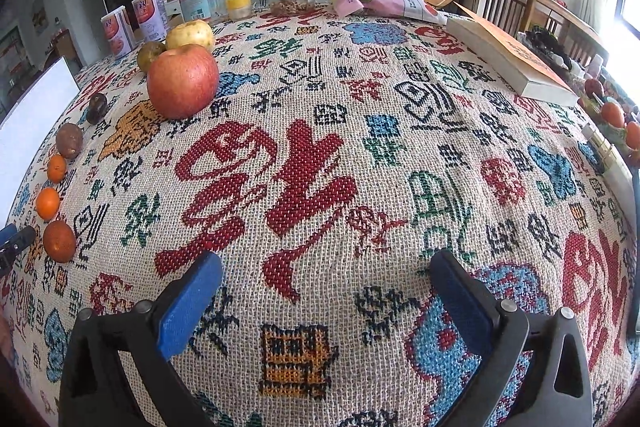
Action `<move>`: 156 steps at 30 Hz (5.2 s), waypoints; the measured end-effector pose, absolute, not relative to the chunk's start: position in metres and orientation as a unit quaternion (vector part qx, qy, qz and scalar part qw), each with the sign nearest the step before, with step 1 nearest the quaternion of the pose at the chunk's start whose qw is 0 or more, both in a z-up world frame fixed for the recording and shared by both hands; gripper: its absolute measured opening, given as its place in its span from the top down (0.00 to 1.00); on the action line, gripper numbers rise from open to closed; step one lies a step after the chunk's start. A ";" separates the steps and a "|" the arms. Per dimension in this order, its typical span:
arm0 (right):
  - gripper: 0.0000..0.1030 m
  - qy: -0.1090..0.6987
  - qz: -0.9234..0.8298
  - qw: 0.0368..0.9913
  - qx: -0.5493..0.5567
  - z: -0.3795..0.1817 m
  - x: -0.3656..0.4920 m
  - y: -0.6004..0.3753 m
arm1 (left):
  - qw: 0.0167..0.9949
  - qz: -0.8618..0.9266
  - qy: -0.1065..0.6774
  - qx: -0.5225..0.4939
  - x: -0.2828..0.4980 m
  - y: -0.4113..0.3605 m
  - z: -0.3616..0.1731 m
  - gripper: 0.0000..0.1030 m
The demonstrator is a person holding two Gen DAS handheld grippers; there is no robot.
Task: Organize fruits
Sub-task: 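Bring the left tool back over the table toward a mandarin orange, then close the left tool around the mandarin orange and lift it, then grasp the second sweet potato with the right tool while the left tool holds the orange, then carry both over the white box and open both tools to release them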
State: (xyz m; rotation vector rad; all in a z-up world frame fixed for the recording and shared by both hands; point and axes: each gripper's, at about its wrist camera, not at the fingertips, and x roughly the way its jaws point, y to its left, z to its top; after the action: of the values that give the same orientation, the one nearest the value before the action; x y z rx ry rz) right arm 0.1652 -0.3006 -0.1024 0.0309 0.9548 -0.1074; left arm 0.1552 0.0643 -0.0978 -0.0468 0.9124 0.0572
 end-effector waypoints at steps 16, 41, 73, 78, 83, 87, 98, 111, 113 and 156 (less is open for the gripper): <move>0.00 0.460 -0.053 0.886 0.012 -0.103 0.165 -0.299 | 0.895 0.031 0.445 -0.017 0.157 0.062 -0.099 0.05; 0.00 0.460 -0.053 0.886 0.012 -0.103 0.165 -0.299 | 0.895 0.031 0.445 -0.016 0.158 0.062 -0.099 0.05; 0.00 0.460 -0.053 0.886 0.013 -0.103 0.165 -0.299 | 0.899 -0.084 0.430 -0.022 0.183 -0.004 -0.086 0.69; 0.00 0.460 -0.053 0.886 0.013 -0.103 0.165 -0.299 | 0.904 -0.067 0.423 -0.007 0.161 0.015 -0.080 0.69; 0.00 0.460 -0.053 0.886 0.013 -0.103 0.165 -0.299 | 0.902 -0.039 0.430 -0.021 0.140 0.049 -0.084 0.69; 0.00 0.460 -0.053 0.886 0.014 -0.103 0.165 -0.299 | 0.902 -0.015 0.429 -0.038 0.132 0.068 -0.093 0.69; 0.07 0.476 0.062 0.872 0.093 -0.075 0.180 -0.257 | 0.914 -0.030 0.403 -0.043 0.117 0.072 -0.092 0.69; 0.49 0.622 0.212 0.746 -0.105 -0.083 0.357 -0.020 | 0.916 -0.038 0.390 -0.085 0.107 0.097 -0.088 0.70; 0.52 0.634 0.196 0.733 -0.151 -0.094 0.359 -0.005 | 0.915 -0.043 0.392 -0.086 0.108 0.097 -0.089 0.70; 0.03 0.374 0.340 0.862 -0.051 0.028 0.167 0.049 | 0.933 0.117 0.310 -0.143 0.045 0.223 0.028 0.16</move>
State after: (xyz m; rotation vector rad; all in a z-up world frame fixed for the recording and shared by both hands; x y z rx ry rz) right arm 0.1666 0.0485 0.0278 -0.1078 0.7836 0.7124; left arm 0.0449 0.2227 0.0282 -0.2927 0.6337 0.2390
